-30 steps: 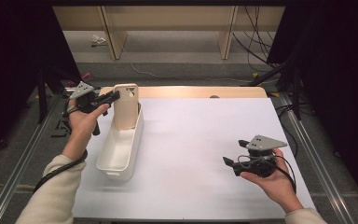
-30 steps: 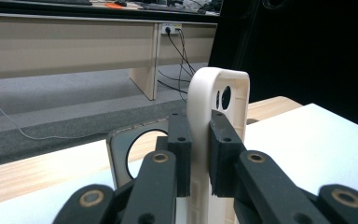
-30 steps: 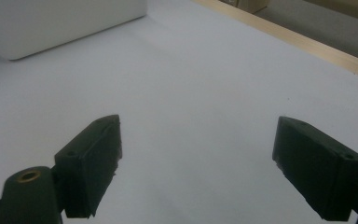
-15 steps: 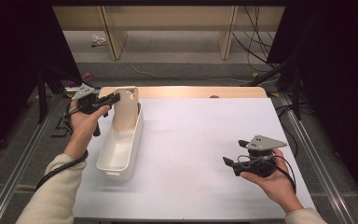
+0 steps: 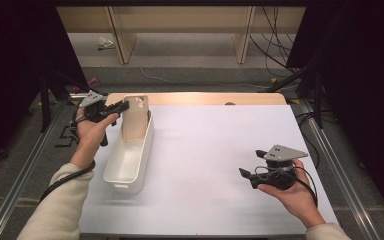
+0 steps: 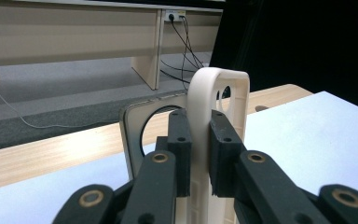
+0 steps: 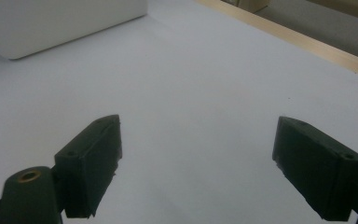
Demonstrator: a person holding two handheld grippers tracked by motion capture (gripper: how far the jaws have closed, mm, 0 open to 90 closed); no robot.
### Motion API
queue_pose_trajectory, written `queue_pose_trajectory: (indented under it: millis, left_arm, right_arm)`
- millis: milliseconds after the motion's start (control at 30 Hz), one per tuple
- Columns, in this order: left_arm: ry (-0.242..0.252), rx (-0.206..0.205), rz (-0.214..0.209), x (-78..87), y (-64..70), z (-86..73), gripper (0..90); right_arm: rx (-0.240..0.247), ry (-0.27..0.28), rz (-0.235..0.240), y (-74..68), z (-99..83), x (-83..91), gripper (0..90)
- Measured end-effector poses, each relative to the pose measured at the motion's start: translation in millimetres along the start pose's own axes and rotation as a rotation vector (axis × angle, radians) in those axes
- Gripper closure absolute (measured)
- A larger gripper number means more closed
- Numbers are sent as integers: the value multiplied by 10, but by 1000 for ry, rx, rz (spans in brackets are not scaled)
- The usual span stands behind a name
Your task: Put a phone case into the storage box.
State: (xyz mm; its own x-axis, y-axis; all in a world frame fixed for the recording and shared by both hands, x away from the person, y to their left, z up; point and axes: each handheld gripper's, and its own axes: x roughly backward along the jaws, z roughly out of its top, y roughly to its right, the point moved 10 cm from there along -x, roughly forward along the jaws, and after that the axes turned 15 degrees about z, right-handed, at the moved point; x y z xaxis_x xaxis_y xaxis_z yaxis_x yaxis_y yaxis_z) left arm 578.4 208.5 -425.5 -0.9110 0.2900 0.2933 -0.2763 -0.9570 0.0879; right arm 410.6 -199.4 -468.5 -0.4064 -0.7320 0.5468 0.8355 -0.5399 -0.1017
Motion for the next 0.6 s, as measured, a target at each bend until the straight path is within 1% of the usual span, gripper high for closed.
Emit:
queue_pose_trajectory:
  millis: [600]
  left_arm:
    - [-20, -8, 12, -71, -25, -61, 806]
  right_arm:
    - [0, 1, 0, 0, 0, 1, 165]
